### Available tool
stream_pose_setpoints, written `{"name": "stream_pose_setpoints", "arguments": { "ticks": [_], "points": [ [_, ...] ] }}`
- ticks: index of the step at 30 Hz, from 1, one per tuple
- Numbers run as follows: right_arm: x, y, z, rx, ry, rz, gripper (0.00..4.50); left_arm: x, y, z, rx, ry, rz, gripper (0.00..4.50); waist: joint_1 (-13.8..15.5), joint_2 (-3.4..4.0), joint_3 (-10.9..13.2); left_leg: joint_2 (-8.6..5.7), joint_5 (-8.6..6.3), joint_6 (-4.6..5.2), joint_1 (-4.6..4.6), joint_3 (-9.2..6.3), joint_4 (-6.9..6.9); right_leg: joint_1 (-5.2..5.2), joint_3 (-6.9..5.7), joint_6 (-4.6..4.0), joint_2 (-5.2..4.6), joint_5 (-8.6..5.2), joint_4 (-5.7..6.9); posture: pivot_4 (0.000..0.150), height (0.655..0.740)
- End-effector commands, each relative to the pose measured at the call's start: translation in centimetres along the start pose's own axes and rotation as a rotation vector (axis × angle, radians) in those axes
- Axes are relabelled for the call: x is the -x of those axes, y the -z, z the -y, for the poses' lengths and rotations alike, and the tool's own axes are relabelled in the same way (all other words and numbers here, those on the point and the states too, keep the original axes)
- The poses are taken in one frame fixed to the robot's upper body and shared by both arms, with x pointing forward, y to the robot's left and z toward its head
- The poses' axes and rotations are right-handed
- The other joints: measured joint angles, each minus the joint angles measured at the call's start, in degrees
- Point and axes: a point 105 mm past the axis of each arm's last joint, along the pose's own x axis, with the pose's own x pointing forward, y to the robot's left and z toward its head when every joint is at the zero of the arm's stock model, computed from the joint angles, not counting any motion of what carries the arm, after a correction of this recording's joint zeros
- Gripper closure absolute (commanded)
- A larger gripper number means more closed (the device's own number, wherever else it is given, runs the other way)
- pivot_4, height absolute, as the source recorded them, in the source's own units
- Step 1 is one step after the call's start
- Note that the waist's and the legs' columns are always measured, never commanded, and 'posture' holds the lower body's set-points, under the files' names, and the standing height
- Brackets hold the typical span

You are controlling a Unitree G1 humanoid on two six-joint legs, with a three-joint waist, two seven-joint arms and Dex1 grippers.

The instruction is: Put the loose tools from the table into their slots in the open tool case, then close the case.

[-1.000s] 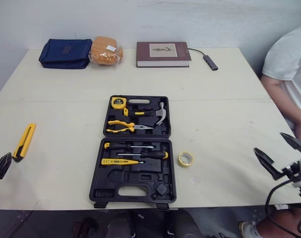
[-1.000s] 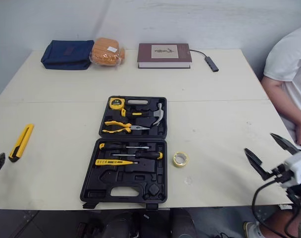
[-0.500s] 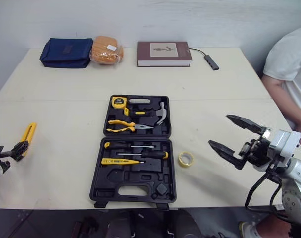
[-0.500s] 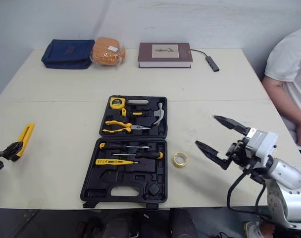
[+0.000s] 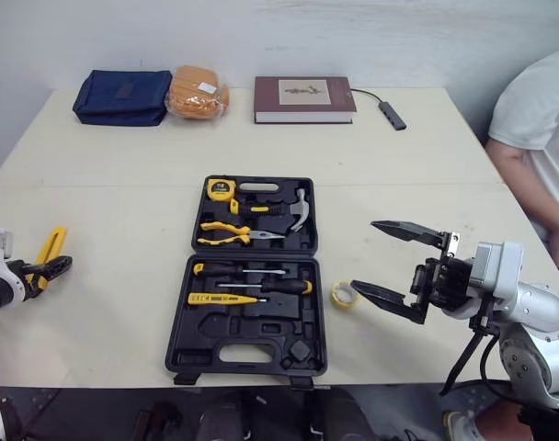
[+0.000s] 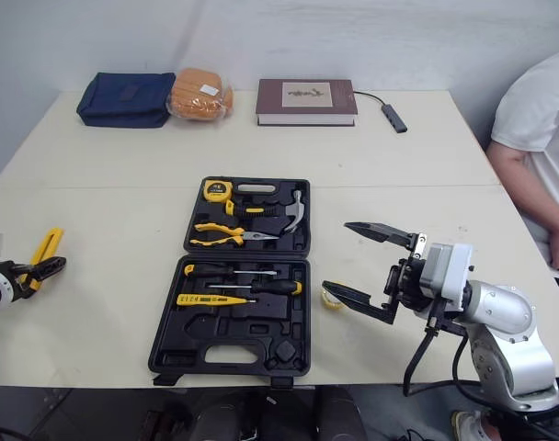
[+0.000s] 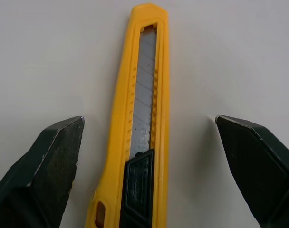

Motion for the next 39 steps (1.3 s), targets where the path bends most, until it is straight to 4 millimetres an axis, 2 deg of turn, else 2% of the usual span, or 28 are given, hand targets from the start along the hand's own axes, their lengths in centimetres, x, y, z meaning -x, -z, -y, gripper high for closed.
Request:
{"name": "stream_pose_setpoints", "arguments": {
  "ticks": [1, 2, 5, 8, 11, 16, 19, 21, 23, 25, 26, 28, 31, 35, 37, 39],
  "points": [
    [-0.3, -0.4, -0.5, 0.029, -0.046, 0.031, 0.00, -0.4, 1.8, 0.1, 0.000, 0.030, -0.099, 0.03, 0.2, 0.02, 0.0, -0.01, 0.02, 0.03, 0.00, 0.00, 0.00, 0.00, -0.01, 0.00, 0.01, 0.00, 0.03, 0.150, 0.7400],
    [-0.3, -0.4, -0.5, 0.030, -0.047, 0.032, 0.00, -0.4, 2.1, 0.2, 0.001, 0.037, -0.111, 0.03, 0.3, 0.03, 0.0, -0.03, 0.03, 0.04, 0.02, 0.00, 0.00, 0.00, -0.01, 0.00, 0.04, 0.00, 0.06, 0.150, 0.7400],
    [-0.3, -0.3, -0.5, 0.033, -0.048, 0.031, 0.00, -0.5, 2.7, 0.1, 0.014, 0.045, -0.142, 0.86, 0.2, 0.04, 0.0, -0.05, 0.04, 0.05, 0.04, 0.05, 0.03, -0.01, 0.04, 0.00, 0.03, 0.00, 0.12, 0.150, 0.7400],
    [-0.1, -0.1, -0.4, 0.039, -0.046, 0.021, 0.00, -0.4, 3.8, 0.1, 0.015, 0.062, -0.167, 2.18, 0.2, 0.08, 0.0, -0.06, 0.04, 0.06, 0.04, 0.07, 0.04, -0.01, 0.05, 0.00, 0.03, 0.00, 0.13, 0.150, 0.7400],
    [0.0, 0.1, -0.2, 0.042, -0.043, 0.015, 0.00, -0.3, 3.9, 0.0, 0.017, 0.060, -0.164, 3.33, 0.3, 0.20, -0.1, -0.08, 0.04, 0.07, 0.05, 0.08, 0.05, 0.00, 0.05, 0.00, 0.02, 0.00, 0.14, 0.150, 0.7400],
    [-0.1, 0.2, 0.0, 0.049, -0.043, 0.009, 0.00, -0.2, 3.4, -0.5, 0.014, 0.038, -0.112, 3.39, 0.1, 0.29, -0.1, -0.08, 0.04, 0.08, 0.10, 0.11, 0.05, -0.01, 0.10, 0.00, -0.02, 0.00, 0.19, 0.150, 0.7400],
    [0.0, 0.1, 0.2, 0.056, -0.038, 0.003, 0.00, 0.2, 1.7, -0.2, -0.012, 0.077, -0.011, 3.39, 0.0, 0.31, -0.1, -0.05, 0.05, 0.07, 0.12, 0.11, 0.05, -0.01, 0.11, 0.00, -0.04, 0.00, 0.22, 0.150, 0.7400],
    [0.1, 0.2, 0.3, 0.059, -0.032, -0.007, 0.00, 0.8, -0.8, 0.7, -0.063, 0.141, 0.126, 3.39, 0.0, 0.31, -0.1, -0.02, 0.05, 0.07, 0.11, 0.10, 0.05, -0.02, 0.10, -0.01, -0.06, -0.01, 0.23, 0.150, 0.7400],
    [0.4, 0.4, 0.5, 0.061, -0.024, -0.019, 0.00, 2.3, -4.1, 3.9, -0.199, 0.325, 0.327, 3.39, 0.1, 0.15, 0.0, -0.03, 0.06, 0.06, 0.10, 0.09, 0.06, -0.02, 0.09, -0.01, -0.12, -0.01, 0.23, 0.150, 0.7400],
    [0.8, 0.7, 0.6, 0.056, -0.010, -0.032, 0.00, 3.6, -5.7, 6.4, -0.293, 0.439, 0.405, 3.39, 0.3, -0.18, 0.0, -0.03, 0.09, 0.03, 0.01, 0.05, 0.08, -0.04, 0.04, -0.01, -0.20, -0.01, 0.22, 0.150, 0.7400],
    [1.1, 1.0, 0.4, 0.053, -0.019, -0.047, 0.00, 4.4, -6.6, 8.3, -0.359, 0.518, 0.465, 3.39, 0.3, -0.39, 0.0, -0.02, 0.10, 0.02, -0.03, 0.04, 0.10, -0.06, 0.04, -0.02, -0.19, -0.01, 0.21, 0.150, 0.7400],
    [1.4, 1.3, 0.1, 0.049, -0.035, -0.064, 0.00, 5.6, -7.3, 10.3, -0.433, 0.602, 0.535, 3.39, 0.3, -0.54, 0.0, -0.03, 0.11, 0.00, -0.10, -0.03, 0.11, -0.04, 0.06, -0.02, -0.22, -0.01, 0.17, 0.150, 0.7400],
    [2.0, 1.2, 0.4, 0.046, -0.021, -0.079, 0.00, 6.6, -7.0, 14.1, -0.599, 0.756, 0.503, 3.39, 0.0, -0.48, 0.0, -0.10, 0.08, 0.06, -0.07, 0.03, 0.11, -0.01, 0.06, 0.00, -0.30, 0.00, 0.13, 0.150, 0.7400],
    [2.8, 1.3, 0.3, 0.048, -0.039, -0.133, 0.00, 8.8, -5.7, 20.7, -0.687, 1.087, 0.452, 3.39, -0.2, -0.38, 0.1, -0.06, 0.09, 0.05, -0.03, 0.08, 0.11, -0.01, 0.08, 0.00, -0.11, 0.00, 0.16, 0.150, 0.7400],
    [2.9, 1.0, 0.3, 0.044, -0.040, -0.136, 0.00, 9.6, -4.3, 22.5, -0.794, 1.198, 0.364, 3.39, -0.2, -0.36, 0.1, 0.02, 0.10, 0.00, -0.02, 0.07, 0.11, -0.01, 0.12, -0.01, 0.08, 0.00, 0.15, 0.150, 0.7400],
    [3.1, 0.9, 0.1, 0.041, -0.042, -0.143, 0.00, 10.1, -3.5, 23.5, -0.879, 1.266, 0.305, 3.39, -0.2, -0.32, 0.1, 0.03, 0.11, -0.05, -0.02, 0.08, 0.10, -0.03, 0.14, -0.03, 0.16, -0.01, 0.15, 0.150, 0.7400]
  ]
}}
